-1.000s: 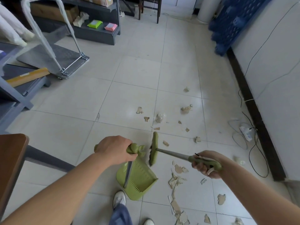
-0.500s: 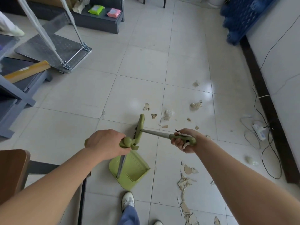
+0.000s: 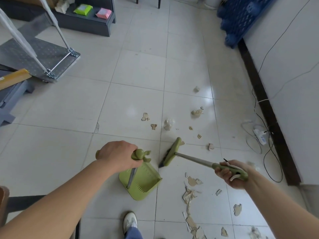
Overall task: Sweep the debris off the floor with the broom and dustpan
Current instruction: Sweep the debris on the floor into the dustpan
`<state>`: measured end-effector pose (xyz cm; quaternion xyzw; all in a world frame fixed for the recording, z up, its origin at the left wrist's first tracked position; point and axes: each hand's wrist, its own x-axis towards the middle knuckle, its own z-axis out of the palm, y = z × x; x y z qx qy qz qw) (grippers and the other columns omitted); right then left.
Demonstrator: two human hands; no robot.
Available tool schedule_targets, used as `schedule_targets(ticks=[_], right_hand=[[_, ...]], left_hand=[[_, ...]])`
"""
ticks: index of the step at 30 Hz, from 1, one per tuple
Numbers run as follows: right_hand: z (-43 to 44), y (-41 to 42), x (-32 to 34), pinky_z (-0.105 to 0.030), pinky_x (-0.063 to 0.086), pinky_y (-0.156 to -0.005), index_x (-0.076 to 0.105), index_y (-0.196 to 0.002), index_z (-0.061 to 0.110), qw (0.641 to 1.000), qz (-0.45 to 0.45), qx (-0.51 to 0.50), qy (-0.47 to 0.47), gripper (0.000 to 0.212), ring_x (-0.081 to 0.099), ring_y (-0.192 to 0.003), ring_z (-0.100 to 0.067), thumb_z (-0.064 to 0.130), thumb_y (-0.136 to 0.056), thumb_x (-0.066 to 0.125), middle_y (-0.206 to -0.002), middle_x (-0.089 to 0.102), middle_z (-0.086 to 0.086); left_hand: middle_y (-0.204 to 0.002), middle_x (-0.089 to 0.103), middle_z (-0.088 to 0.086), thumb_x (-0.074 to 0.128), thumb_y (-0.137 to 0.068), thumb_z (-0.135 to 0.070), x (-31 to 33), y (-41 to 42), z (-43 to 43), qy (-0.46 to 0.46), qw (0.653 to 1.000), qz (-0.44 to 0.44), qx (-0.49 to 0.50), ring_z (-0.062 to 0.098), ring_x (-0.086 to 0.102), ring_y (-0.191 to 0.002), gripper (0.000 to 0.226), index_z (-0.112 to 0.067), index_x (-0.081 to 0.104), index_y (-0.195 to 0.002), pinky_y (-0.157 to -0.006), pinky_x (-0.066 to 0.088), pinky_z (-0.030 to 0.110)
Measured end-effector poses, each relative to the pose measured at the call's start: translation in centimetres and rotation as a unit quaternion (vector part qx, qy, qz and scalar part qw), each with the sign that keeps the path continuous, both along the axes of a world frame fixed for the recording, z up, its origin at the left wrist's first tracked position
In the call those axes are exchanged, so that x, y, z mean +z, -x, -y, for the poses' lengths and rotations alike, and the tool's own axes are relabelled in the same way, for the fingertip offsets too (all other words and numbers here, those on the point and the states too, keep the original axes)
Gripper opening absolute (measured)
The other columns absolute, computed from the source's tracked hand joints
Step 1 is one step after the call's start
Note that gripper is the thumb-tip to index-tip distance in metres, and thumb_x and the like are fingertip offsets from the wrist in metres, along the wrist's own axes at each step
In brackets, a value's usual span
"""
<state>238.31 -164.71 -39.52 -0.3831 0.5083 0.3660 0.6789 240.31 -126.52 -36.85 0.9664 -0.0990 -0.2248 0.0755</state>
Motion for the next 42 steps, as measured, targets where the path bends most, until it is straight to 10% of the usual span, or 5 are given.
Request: schedule_targets(ticks=[20,42], right_hand=[[-1.6,1.1,2.8,-0.016,0.036,-0.023,0.051,-0.081,0.0,0.998,-0.007,0.008,0.057,0.022,0.044,-0.026,-0.014,0.011,-0.094,0.037,-0.055,0.049,-0.012],[-15.5,-23.9,-2.5,-0.012,0.032,-0.028,0.051,-0.085,0.006,0.967,0.071,0.243,-0.012,0.021,0.045,-0.031,-0.01,0.013,-0.096,0.034,-0.06,0.049,-0.006]], left_hand=[[-0.08,0.062,-0.013,0.057,-0.079,-0.059,0.9,-3.5,-0.1,0.052,0.998,0.019,-0.029,0.015,0.058,-0.076,0.03,-0.032,0.062,-0.087,-0.055,0.038,0.025],[-0.076,0.06,-0.01,0.056,-0.081,-0.059,1.5,-13.2,-5.2,-0.042,0.99,0.021,0.13,0.015,0.057,-0.072,0.031,-0.028,0.058,-0.079,-0.048,0.032,0.024]])
